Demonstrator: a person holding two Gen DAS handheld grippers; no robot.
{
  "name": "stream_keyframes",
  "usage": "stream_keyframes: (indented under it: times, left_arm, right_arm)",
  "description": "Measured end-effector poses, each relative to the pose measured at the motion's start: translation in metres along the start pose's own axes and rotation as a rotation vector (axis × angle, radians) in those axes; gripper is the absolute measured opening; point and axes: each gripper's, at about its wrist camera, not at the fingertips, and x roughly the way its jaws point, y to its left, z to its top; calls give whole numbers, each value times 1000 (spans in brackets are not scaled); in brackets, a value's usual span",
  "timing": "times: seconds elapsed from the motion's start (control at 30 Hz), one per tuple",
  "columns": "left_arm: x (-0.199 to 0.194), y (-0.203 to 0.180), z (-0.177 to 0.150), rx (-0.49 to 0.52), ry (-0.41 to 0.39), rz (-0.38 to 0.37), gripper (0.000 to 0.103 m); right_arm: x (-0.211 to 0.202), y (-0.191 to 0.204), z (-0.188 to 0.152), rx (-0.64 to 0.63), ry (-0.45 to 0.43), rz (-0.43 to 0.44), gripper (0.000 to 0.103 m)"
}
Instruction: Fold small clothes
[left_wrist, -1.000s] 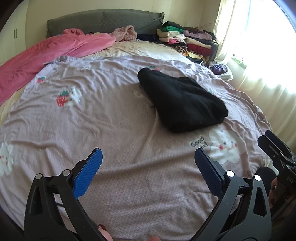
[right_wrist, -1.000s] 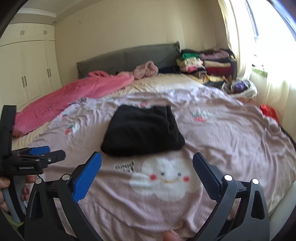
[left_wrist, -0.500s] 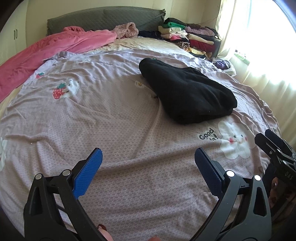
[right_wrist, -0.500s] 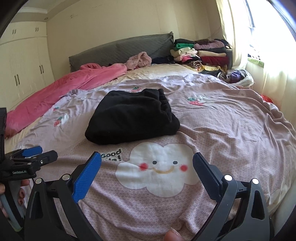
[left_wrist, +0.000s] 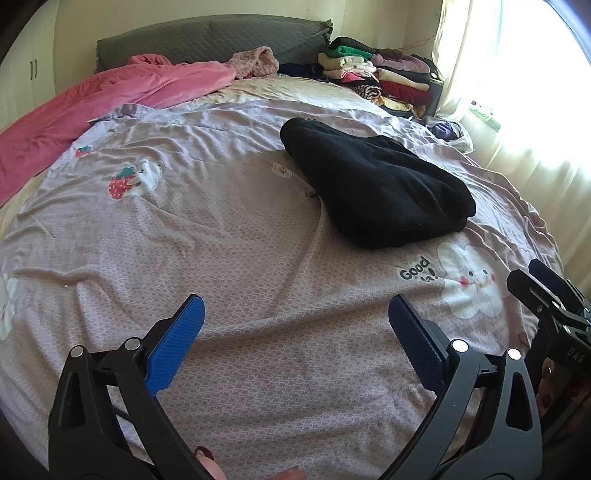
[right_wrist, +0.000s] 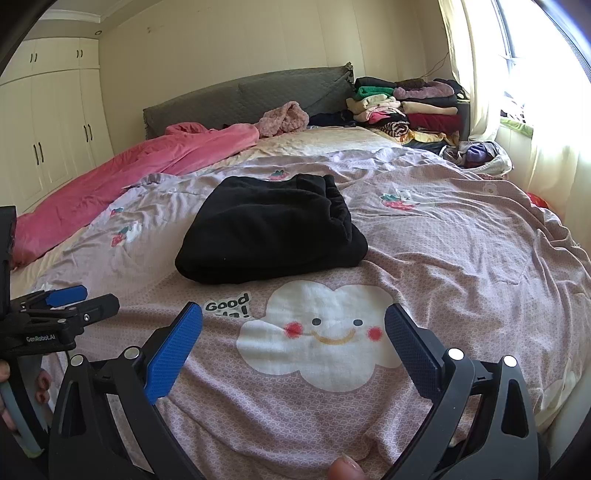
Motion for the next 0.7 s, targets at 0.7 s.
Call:
stream_keyframes:
  times: [0.7]
  left_arm:
    - [0, 1, 0, -2, 4, 18, 93]
  right_arm:
    - [0, 0, 1, -2, -1, 2, 98]
